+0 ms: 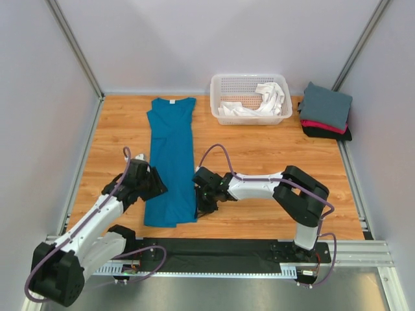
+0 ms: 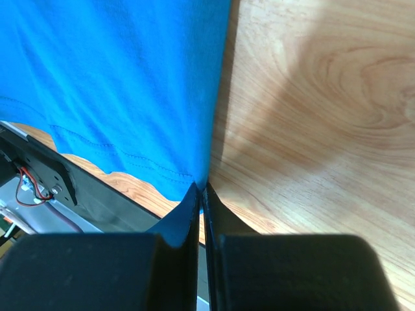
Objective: Fold and stack the t-shirts
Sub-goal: Fold the tshirt
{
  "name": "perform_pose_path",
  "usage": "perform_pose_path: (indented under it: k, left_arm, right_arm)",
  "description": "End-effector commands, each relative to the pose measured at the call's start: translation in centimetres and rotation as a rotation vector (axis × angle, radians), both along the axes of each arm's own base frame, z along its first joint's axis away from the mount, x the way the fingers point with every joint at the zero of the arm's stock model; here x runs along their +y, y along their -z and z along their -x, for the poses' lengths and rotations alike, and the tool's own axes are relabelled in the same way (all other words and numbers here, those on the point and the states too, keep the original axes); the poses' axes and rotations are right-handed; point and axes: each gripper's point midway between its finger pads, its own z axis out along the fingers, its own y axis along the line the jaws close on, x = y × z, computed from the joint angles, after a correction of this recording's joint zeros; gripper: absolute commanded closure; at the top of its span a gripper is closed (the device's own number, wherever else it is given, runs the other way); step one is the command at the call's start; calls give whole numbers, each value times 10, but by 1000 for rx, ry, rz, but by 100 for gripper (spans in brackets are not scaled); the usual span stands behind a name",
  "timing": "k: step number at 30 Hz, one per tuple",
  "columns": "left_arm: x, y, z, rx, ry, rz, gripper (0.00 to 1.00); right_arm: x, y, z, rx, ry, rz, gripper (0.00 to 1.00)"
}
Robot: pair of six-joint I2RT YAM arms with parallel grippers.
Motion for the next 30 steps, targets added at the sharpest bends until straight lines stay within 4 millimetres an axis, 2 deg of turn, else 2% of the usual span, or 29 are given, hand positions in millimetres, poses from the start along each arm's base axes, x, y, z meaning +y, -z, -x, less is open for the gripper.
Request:
perform_pose_path:
  k: [1, 2, 5, 9, 14, 19, 22, 27, 28, 30]
  left_arm:
    - [0, 3, 29, 36, -59, 32, 46]
    - [-1, 3, 35, 40, -66, 47, 46]
    - [13, 3, 44, 14, -113, 13, 44]
    - [38, 4, 52, 22, -207, -78, 39]
    - [59, 21, 80, 155, -312, -151, 36]
    - [56, 31, 100, 224, -372, -100, 37]
    - [51, 32, 105, 229, -379, -64, 40]
    - [45, 40, 132, 291, -405, -18, 41]
    - [44, 41, 134, 289, -394, -9, 46]
    - [41, 42, 136, 290, -387, 13, 48]
  right_arm:
    - [-20, 13, 13, 23, 0, 57, 100]
    - [-22, 14, 15, 31, 4, 53, 100]
    - [-26, 15, 19, 37, 7, 44, 100]
    - [-26, 14, 20, 30, -8, 30, 99]
    - [-23, 12, 16, 10, -4, 22, 99]
    - [-23, 9, 12, -5, 5, 22, 100]
    - [-24, 10, 11, -3, 12, 29, 99]
    - [-25, 8, 11, -7, 17, 33, 99]
    - [-25, 7, 10, -7, 16, 33, 100]
    - [-24, 8, 10, -7, 14, 37, 100]
